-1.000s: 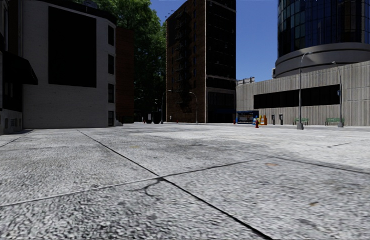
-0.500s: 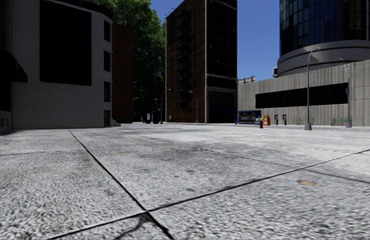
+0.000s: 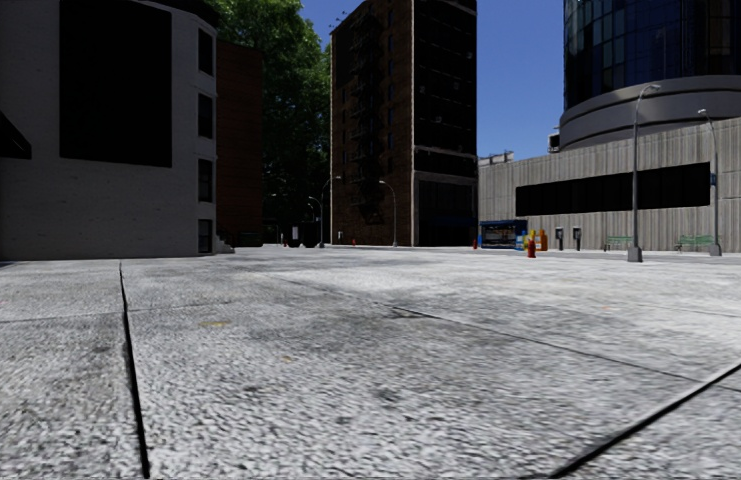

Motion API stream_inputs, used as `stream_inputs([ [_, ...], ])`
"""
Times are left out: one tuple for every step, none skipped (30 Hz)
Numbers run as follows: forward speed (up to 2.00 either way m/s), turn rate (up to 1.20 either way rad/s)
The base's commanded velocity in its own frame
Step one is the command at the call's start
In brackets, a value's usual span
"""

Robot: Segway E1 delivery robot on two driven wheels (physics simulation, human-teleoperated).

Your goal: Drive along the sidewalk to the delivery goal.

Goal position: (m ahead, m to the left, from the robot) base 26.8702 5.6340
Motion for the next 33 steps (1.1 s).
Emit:
stream_inputs([
  [2.00,0.00],
  [2.00,0.00],
  [2.00,0.00],
  [2.00,0.00],
  [2.00,0.00],
  [2.00,0.00],
  [2.00,0.00],
  [2.00,0.00],
  [2.00,0.00],
  [2.00,0.00],
  [2.00,0.00],
  [2.00,0.00],
  [2.00,0.00],
  [2.00,0.00],
  [2.00,0.00],
  [2.00,0.00],
  [2.00,0.00],
  [2.00,0.00],
  [2.00,0.00],
  [2.00,0.00],
  [2.00,0.00],
  [2.00,0.00],
  [2.00,0.00],
  [2.00,0.00],
  [2.00,0.00],
  [2.00,0.00],
  [2.00,0.00],
  [2.00,0.00],
  [2.00,0.00],
  [2.00,0.00],
  [2.00,0.00],
  [2.00,0.00],
  [2.00,0.00],
])
